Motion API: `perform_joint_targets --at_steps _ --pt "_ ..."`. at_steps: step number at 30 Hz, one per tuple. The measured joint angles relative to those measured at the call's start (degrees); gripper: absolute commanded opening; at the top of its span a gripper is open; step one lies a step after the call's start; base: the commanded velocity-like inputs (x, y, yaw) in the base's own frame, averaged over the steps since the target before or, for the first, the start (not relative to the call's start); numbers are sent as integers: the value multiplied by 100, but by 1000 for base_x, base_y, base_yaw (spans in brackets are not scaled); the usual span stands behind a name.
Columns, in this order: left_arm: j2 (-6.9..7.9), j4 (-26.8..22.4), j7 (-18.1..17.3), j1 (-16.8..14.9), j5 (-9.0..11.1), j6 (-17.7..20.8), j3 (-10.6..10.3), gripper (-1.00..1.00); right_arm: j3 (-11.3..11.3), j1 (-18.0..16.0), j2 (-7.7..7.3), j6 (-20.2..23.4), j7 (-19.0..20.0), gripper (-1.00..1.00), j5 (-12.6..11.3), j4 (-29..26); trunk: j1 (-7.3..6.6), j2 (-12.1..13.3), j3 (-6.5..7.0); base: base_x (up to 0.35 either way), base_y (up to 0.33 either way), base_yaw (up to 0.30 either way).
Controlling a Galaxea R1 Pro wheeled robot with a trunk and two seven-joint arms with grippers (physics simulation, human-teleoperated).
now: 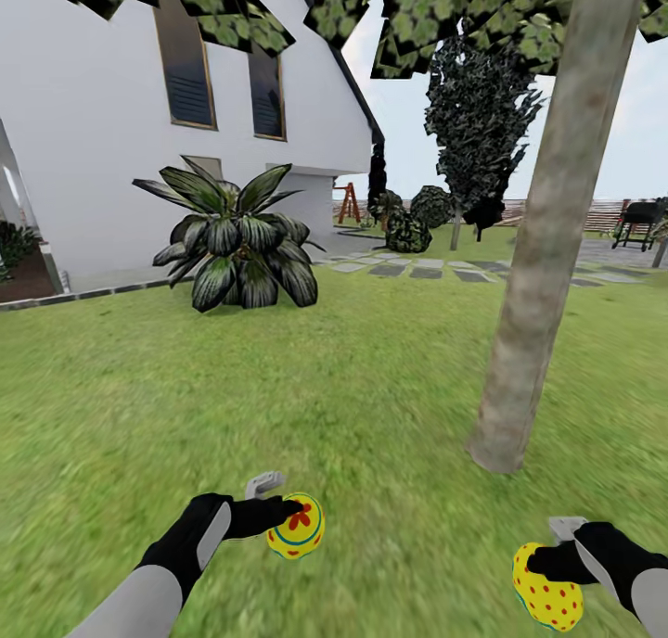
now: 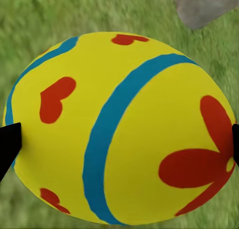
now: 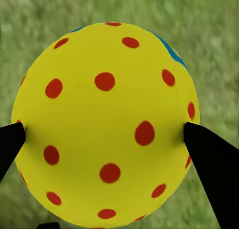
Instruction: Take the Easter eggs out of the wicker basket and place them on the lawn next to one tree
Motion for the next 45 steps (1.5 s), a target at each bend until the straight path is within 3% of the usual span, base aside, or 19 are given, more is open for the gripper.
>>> perform_joint_targets --at_steps 26,39,45 --pt "1 5 1 -1 1 -2 1 -100 0 1 -89 1 18 -100 -5 -2 0 0 56 335 0 -280" --pt "-4 4 0 0 -1 -8 0 -100 2 0 -78 -1 9 -100 -5 0 0 0 56 335 63 -16" --pt "-12 6 1 -1 1 -5 1 -100 0 1 -80 1 13 -100 -5 -2 0 0 62 335 72 -254"
